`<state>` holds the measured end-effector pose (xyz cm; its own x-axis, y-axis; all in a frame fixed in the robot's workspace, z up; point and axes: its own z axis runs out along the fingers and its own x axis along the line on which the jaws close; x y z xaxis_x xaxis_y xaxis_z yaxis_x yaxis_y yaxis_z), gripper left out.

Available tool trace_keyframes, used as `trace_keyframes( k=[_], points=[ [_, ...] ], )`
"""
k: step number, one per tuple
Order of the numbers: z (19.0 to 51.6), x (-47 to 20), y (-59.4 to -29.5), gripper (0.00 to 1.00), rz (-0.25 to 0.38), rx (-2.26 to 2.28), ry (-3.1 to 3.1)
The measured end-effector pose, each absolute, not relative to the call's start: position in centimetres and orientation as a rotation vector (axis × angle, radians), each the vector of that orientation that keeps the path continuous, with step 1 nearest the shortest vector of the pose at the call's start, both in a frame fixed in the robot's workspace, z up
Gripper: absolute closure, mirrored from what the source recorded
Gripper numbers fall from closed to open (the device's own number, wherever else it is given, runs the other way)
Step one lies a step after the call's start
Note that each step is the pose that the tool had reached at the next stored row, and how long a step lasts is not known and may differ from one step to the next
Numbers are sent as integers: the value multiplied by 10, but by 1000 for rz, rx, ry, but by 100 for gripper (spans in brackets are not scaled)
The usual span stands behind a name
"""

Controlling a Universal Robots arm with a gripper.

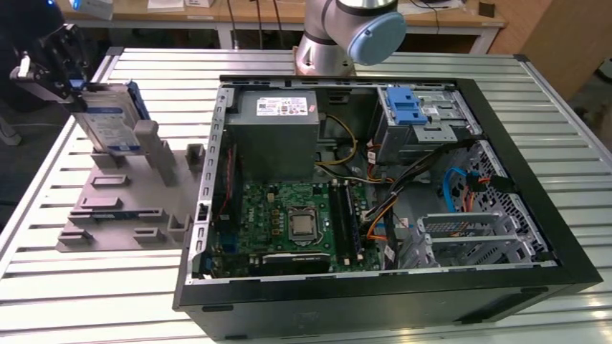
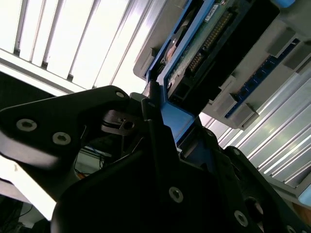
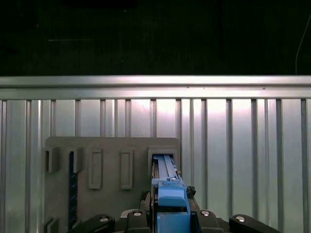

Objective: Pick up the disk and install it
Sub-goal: 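Pick up the disk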

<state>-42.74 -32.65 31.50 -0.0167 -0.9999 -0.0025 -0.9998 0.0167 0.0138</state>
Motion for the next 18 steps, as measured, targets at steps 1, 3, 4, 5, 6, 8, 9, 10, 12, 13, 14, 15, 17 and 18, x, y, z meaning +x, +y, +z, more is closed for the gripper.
trace_keyframes(
  k=[1,3,4,5,6,8,9,10,12,13,14,15,17,18],
  points=[
    [316,-427,-327,64,-18,2197,-2234],
    [318,-427,-327,64,-18,2197,-2234],
    [319,-427,-327,64,-18,2197,-2234],
    [320,-427,-327,64,-18,2197,-2234],
    [320,-427,-326,64,-18,2197,-2234],
    [322,-427,-327,64,-18,2197,-2234],
    [323,-427,-327,64,-18,2197,-2234],
    [324,-427,-327,64,-18,2197,-2234],
    [326,-427,-327,64,-18,2197,-2234],
    [327,-427,-327,64,-18,2197,-2234],
    [328,-427,-327,64,-18,2197,-2234],
    [330,-427,-326,64,-18,2197,-2234],
    [332,-427,-326,64,-18,2197,-2234],
    [333,-427,-327,64,-18,2197,-2234]
  ],
)
